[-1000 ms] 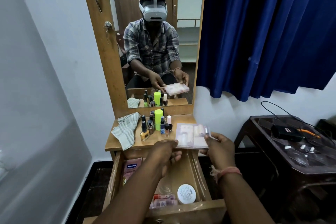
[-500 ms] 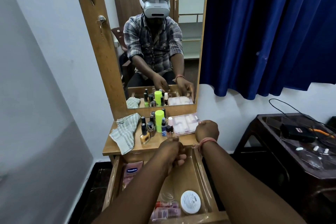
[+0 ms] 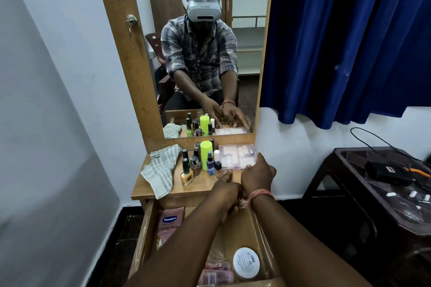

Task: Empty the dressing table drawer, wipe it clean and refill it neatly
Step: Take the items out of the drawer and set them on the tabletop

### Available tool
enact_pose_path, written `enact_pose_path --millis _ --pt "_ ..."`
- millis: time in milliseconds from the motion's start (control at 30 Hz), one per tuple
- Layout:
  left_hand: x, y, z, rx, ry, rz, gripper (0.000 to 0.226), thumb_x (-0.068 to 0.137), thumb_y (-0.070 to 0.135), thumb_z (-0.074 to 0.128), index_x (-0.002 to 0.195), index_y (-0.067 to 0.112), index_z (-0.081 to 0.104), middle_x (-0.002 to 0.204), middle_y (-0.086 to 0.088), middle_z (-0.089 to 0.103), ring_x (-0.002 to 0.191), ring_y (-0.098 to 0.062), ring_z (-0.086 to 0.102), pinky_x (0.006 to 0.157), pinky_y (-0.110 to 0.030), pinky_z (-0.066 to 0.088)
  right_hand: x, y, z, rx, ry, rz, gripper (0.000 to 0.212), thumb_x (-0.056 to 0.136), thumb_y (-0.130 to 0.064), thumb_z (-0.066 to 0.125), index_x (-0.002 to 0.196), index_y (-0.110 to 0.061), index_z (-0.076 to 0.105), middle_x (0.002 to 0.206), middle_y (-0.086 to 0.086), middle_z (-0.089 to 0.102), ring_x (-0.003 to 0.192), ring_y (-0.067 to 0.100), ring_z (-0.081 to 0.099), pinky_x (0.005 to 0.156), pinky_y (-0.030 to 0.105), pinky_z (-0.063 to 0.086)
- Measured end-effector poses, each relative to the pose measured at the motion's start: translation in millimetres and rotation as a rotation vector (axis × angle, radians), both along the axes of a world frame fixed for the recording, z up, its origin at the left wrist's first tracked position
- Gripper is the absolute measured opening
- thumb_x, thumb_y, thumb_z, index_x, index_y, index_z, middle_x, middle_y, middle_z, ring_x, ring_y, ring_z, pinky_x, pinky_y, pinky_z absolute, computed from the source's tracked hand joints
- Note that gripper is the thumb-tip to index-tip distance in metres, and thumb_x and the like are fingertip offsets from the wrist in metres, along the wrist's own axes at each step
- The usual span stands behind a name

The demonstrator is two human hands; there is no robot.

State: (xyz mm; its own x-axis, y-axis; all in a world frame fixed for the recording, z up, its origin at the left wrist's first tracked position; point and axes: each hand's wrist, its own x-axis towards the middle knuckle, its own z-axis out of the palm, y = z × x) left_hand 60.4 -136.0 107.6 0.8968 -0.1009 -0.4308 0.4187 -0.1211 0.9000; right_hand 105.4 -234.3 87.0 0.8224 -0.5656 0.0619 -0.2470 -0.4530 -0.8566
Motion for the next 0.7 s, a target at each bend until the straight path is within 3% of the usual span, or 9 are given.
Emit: enact_pose_path --millis 133,267,333,400,467,533,600,700 --pt "-5 5 -2 -0.027 -0.003 -0.018 0.075 0.096 0.003 0.051 0.161 0.035 0.029 0.081 -0.007 0.066 0.052 -0.014 0.045 0.043 -0.026 0.038 0 3 0 -0.003 -0.034 -0.044 0.047 0.098 -0.006 0.048 0.144 -0.009 0.044 0.126 0.018 0.060 0.136 0.029 0.032 0.100 0.040 0.042" --pt "-28 27 -9 -0.110 -0.041 -0.045 0.047 0.095 0.005 0.062 0.137 0.025 0.059 0.080 0.005 0.076 0.056 -0.008 0.053 0.048 -0.022 0.039 -12 -2 0 0.040 -0.089 -0.016 0.051 0.097 -0.004 0.051 0.147 -0.008 0.042 0.140 0.019 0.051 0.137 0.034 0.038 0.108 0.038 0.038" --pt "-38 46 -18 -0.064 -0.050 0.017 0.032 0.093 0.006 0.065 0.119 0.024 0.070 0.079 0.006 0.076 0.059 -0.008 0.054 0.053 -0.022 0.040 -27 -2 -3 0.009 -0.177 -0.052 0.039 0.094 -0.003 0.054 0.132 -0.010 0.055 0.133 0.013 0.055 0.126 0.032 0.047 0.102 0.036 0.041" --pt "-45 63 -32 0.018 -0.035 0.097 0.026 0.095 0.006 0.060 0.110 0.022 0.073 0.086 0.001 0.077 0.065 -0.011 0.056 0.056 -0.024 0.042 -51 2 -7 -0.067 -0.332 -0.053 0.025 0.090 0.001 0.054 0.104 -0.017 0.063 0.113 0.006 0.059 0.108 0.025 0.052 0.088 0.030 0.042" --pt "-53 74 -44 0.147 -0.017 0.087 0.023 0.097 0.006 0.057 0.105 0.020 0.073 0.095 -0.005 0.076 0.070 -0.014 0.058 0.056 -0.024 0.042 -75 6 -12 -0.148 -0.381 0.116 0.022 0.083 0.002 0.055 0.084 -0.019 0.062 0.096 0.002 0.059 0.093 0.020 0.055 0.079 0.023 0.041" --pt "-60 80 -55 0.325 -0.019 -0.058 0.017 0.095 0.009 0.064 0.106 0.020 0.072 0.100 -0.006 0.073 0.073 -0.013 0.060 0.054 -0.022 0.041 -90 10 -20 -0.218 -0.172 0.383 0.018 0.082 -0.005 0.054 0.073 -0.019 0.062 0.083 0.000 0.062 0.084 0.019 0.059 0.079 0.026 0.047" --pt "-69 82 -64 0.472 -0.018 -0.225 0.024 0.091 0.013 0.073 0.115 0.018 0.071 0.101 -0.006 0.071 0.074 -0.013 0.063 0.055 -0.021 0.045 -103 15 -24 -0.347 0.165 0.596 0.017 0.084 -0.014 0.054 0.069 -0.017 0.062 0.074 0.000 0.064 0.078 0.021 0.063 0.077 0.032 0.053" --pt "-74 82 -74 0.527 0.007 -0.308 0.037 0.084 0.017 0.080 0.120 0.018 0.073 0.108 -0.009 0.074 0.094 -0.021 0.072 0.079 -0.029 0.056 -118 17 -26 -0.532 0.379 0.703 0.009 0.081 -0.014 0.063 0.087 -0.016 0.068 0.091 0.006 0.069 0.088 0.024 0.066 0.079 0.035 0.056"
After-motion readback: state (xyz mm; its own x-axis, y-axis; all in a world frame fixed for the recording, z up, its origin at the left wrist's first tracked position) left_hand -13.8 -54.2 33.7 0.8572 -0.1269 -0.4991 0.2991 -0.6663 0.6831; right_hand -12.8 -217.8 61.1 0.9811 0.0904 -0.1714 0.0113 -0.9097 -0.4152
